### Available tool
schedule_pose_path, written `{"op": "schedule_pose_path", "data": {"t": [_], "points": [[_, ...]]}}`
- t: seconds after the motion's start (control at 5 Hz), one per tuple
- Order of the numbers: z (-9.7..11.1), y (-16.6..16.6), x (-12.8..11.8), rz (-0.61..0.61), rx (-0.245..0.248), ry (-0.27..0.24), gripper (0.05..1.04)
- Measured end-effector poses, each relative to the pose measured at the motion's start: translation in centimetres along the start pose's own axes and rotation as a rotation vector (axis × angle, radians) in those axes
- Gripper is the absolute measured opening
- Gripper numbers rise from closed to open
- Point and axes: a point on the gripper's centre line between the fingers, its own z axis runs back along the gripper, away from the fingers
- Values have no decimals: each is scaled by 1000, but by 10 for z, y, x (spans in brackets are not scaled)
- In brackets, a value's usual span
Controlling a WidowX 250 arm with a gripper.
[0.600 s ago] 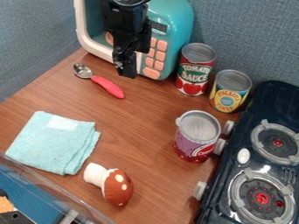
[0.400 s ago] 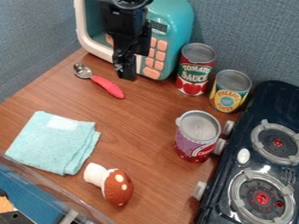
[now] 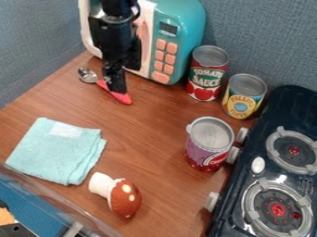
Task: Move the spoon to the right side on the table
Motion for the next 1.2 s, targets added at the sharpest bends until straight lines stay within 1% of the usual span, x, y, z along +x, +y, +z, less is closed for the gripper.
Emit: {"op": "schedule_pose_path", "data": {"t": [0.2, 0.4, 0.6, 0.8, 1.0, 1.2], "points": [[-28, -7, 20, -18, 15, -25, 999], [-47, -19, 30, -67, 19, -62, 999], [-58, -30, 32, -103, 28, -69, 999], [-69, -35, 33, -116, 55, -67, 999], [-82, -38, 35, -140, 84, -75, 999], [-86, -38, 39, -138, 130, -83, 999]]}}
